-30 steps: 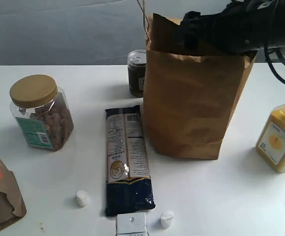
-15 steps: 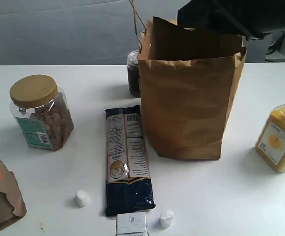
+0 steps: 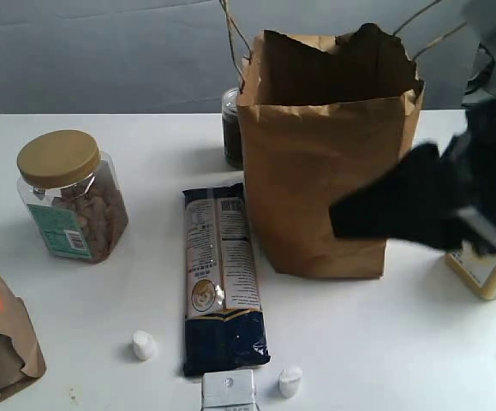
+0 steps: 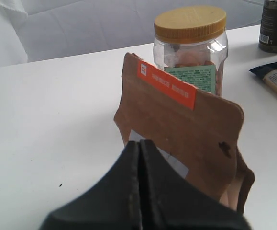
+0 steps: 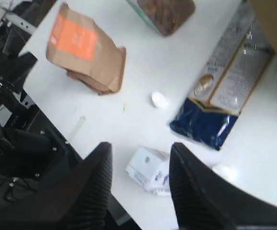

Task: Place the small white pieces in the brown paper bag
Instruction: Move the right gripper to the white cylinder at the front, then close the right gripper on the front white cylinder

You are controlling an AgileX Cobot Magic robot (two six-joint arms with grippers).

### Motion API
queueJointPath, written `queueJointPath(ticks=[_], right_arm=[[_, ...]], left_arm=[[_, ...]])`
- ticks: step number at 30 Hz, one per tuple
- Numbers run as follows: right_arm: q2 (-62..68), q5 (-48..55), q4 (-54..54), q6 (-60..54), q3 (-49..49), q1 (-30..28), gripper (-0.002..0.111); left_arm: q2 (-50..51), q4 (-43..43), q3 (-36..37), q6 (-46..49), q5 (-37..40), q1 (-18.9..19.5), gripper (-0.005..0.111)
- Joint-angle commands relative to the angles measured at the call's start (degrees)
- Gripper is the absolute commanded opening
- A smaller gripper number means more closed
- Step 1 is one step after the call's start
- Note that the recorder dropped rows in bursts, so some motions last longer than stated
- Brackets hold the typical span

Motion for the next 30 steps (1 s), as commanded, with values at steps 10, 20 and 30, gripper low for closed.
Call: queueJointPath(ticks=[10, 20, 30], right_arm=[[7.6, -10.3, 0.5, 0.3, 12.7, 7.1, 0.045], [23.7, -28.4, -23.2, 22.5, 12.7, 22.6, 0.045], [34.4, -32.3, -22.7, 22.5, 7.8, 23.7, 0.045]], left_arm=[[-0.2, -0.5, 0.2, -0.1, -0.4, -0.2, 0.0], [-0.2, -0.5, 0.2, -0.1, -0.4, -0.2, 0.0], [-0.2, -0.5, 0.2, -0.1, -0.4, -0.2, 0.0]])
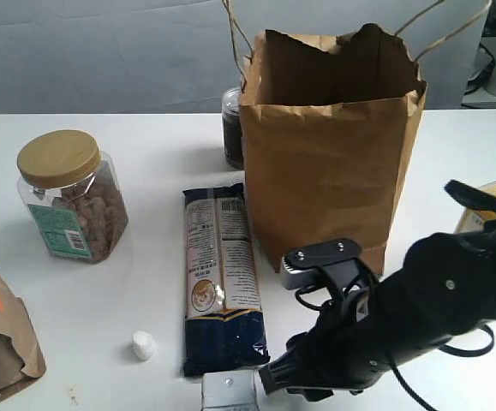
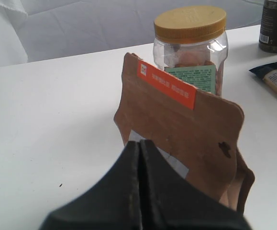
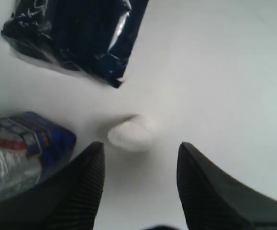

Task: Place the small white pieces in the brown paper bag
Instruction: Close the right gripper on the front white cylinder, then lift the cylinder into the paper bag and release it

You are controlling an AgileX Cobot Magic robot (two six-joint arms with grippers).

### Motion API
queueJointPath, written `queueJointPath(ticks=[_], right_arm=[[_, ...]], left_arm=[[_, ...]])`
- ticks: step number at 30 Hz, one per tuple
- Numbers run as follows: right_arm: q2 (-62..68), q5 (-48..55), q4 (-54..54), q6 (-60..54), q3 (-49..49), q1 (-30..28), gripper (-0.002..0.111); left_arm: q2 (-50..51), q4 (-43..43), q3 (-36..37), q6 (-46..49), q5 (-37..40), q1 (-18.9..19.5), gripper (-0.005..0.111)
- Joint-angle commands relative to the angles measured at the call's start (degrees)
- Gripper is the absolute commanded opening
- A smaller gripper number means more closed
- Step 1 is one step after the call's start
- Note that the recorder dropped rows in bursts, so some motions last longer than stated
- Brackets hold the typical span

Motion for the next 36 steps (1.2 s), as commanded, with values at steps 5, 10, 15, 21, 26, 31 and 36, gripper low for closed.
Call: queueJointPath(ticks=[5, 10, 15, 21, 26, 31, 36], right_arm=[[6.2, -1.2, -0.4, 0.1, -4.1, 0.9, 0.045], [8.1, -1.8, -0.6, 0.0, -4.1, 0.9, 0.042], [7.6, -2.4, -0.6, -0.2, -4.1, 0.9, 0.021], [4.5, -1.6, -1.1, -0.6, -4.1, 0.9, 0.0], [-2.0, -0.4, -1.3, -0.6, -2.6, 0.9, 0.0], [-13.5, -3.7, -2.7, -0.8, 2.9, 1.7, 0.0], [-27.6, -13.4, -3.8, -0.9, 6.7, 7.5, 0.0]], left_arm=[[-0.2, -0.5, 0.2, -0.1, -0.4, -0.2, 0.0], [-0.2, -0.5, 0.2, -0.1, -0.4, -0.2, 0.0], [-0.2, -0.5, 0.2, -0.1, -0.4, -0.2, 0.0], [-0.2, -0.5, 0.2, -0.1, -0.4, -0.2, 0.0], [-0.2, -0.5, 0.2, -0.1, -0.4, -0.2, 0.0], [-0.2, -0.5, 0.2, -0.1, -0.4, -0.2, 0.0], [-0.2, -0.5, 0.2, -0.1, -0.4, -0.2, 0.0]])
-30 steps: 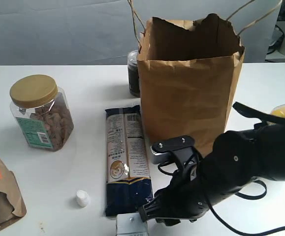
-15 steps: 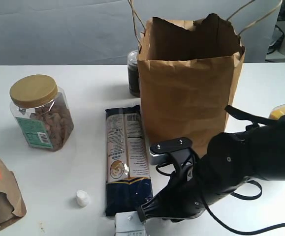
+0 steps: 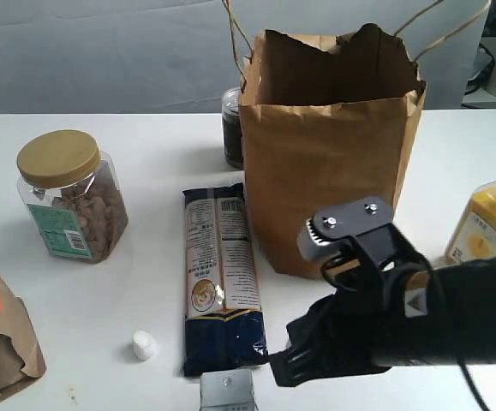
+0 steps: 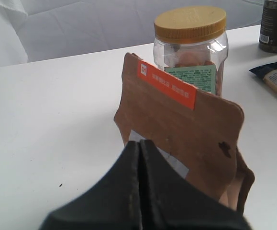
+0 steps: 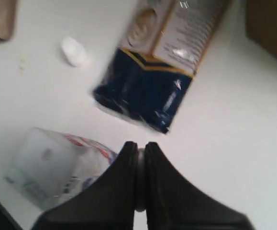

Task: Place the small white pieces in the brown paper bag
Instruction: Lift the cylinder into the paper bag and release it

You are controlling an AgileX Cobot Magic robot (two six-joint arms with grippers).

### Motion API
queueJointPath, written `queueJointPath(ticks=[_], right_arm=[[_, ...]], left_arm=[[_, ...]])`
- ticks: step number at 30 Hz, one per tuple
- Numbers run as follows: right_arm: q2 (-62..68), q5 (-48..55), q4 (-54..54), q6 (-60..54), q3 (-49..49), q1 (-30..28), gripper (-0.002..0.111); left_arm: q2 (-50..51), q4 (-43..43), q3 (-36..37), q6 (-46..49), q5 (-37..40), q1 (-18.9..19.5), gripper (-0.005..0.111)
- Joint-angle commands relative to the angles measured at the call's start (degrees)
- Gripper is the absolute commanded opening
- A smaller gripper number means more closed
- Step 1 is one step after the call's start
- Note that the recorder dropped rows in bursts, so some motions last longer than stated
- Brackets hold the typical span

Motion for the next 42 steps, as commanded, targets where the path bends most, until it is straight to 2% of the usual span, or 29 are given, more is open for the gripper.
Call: queueJointPath(ticks=[1, 5, 8, 12, 15, 17, 20, 22, 24, 29, 34, 36, 38, 42], right_arm=[[-11.7, -9.6, -2.0, -0.6, 2.4, 5.1, 0.0], [-17.8, -19.2, -3.4, -1.2, 2.4, 6.5, 0.0], [-18.9, -24.9, -3.4, -7.9, 1.4, 6.0, 0.0], [-16.3, -26.3, -2.2, -15.1, -2.4, 3.2, 0.0], [-13.1, -25.6, -1.9, -16.3, -6.6, -0.3, 0.0], [-9.2, -23.2, -1.9, -16.6, -11.3, -4.3, 0.0], [-1.3, -12.1, -2.8, -17.4, -21.1, -11.7, 0.0], [2.9, -4.9, -3.4, -17.4, -26.7, -14.2, 0.0], [6.9, 0.7, -7.9, -14.6, -31.9, -15.3, 0.0], [14.5, 14.2, -32.9, 5.8, -41.5, -15.4, 0.0], [15.5, 14.3, -36.1, 7.1, -42.5, -15.4, 0.0], [15.5, 14.2, -36.1, 7.3, -42.5, -15.4, 0.004], [15.5, 14.2, -36.1, 7.5, -42.5, -15.4, 0.015], [15.5, 14.2, -36.1, 9.8, -42.5, -15.4, 0.044]], left_arm=[[-0.2, -0.5, 0.2, -0.1, -0.4, -0.2, 0.0], [-0.2, -0.5, 0.2, -0.1, -0.4, -0.2, 0.0], [-0.2, -0.5, 0.2, -0.1, -0.4, -0.2, 0.0], [-0.2, -0.5, 0.2, -0.1, -0.4, -0.2, 0.0], [-0.2, -0.5, 0.2, -0.1, -0.4, -0.2, 0.0], [-0.2, -0.5, 0.2, -0.1, -0.4, -0.2, 0.0], [-0.2, -0.5, 0.2, -0.1, -0.4, -0.2, 0.0], [-0.2, -0.5, 0.2, -0.1, -0.4, -0.2, 0.0], [-0.2, -0.5, 0.2, -0.1, -0.4, -0.2, 0.0], [-0.2, -0.5, 0.2, -0.1, -0.4, -0.2, 0.0], [-0.2, -0.5, 0.2, -0.1, -0.4, -0.2, 0.0], [-0.2, -0.5, 0.2, -0.1, -0.4, -0.2, 0.0], [-0.2, -0.5, 0.2, -0.1, -0.4, -0.2, 0.0], [-0.2, -0.5, 0.2, -0.1, -0.4, -0.2, 0.0]])
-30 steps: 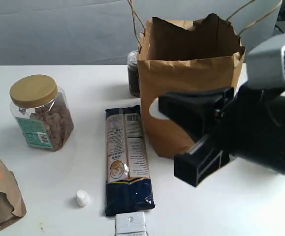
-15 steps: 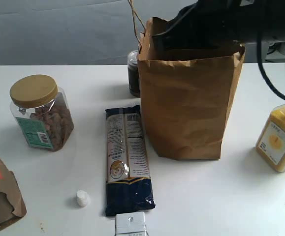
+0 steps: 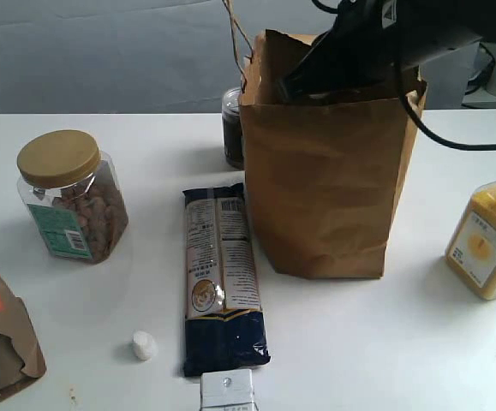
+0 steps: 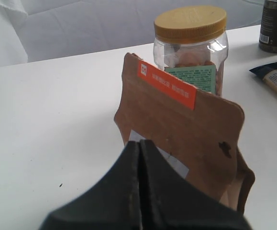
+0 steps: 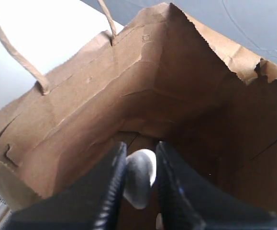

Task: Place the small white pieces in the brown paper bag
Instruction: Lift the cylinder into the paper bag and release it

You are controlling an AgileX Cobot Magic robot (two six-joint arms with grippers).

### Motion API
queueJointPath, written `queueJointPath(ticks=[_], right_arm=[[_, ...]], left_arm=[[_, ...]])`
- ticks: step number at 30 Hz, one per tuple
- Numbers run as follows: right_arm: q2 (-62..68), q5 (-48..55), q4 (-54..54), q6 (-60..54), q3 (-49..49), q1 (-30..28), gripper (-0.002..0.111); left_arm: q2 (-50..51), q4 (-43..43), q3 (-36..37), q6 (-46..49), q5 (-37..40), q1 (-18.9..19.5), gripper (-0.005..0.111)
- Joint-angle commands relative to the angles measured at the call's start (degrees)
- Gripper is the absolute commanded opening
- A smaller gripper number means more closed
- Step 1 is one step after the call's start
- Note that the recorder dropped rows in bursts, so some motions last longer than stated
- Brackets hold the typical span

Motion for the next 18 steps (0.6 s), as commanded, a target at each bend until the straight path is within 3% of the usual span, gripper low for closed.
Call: queueJointPath(ticks=[1, 3, 13, 18], right_arm=[[-0.2, -0.2, -0.7, 3.4, -0.4, -0.3, 0.049], [-0.2, -0.2, -2.2, 5.0, -0.4, -0.3, 0.053], [-1.2, -0.1, -4.8, 7.6, -0.4, -0.3, 0.049], [-2.1, -0.7, -6.9, 11.1, -0.4, -0.3, 0.065]], left_arm=[[-0.2, -0.5, 0.2, -0.1, -0.4, -0.2, 0.0], [-0.2, -0.5, 0.2, -0.1, -0.4, -0.2, 0.0], [-0.2, -0.5, 0.2, -0.1, -0.4, -0.2, 0.0], [-0.2, -0.5, 0.2, -0.1, -0.4, -0.2, 0.0]])
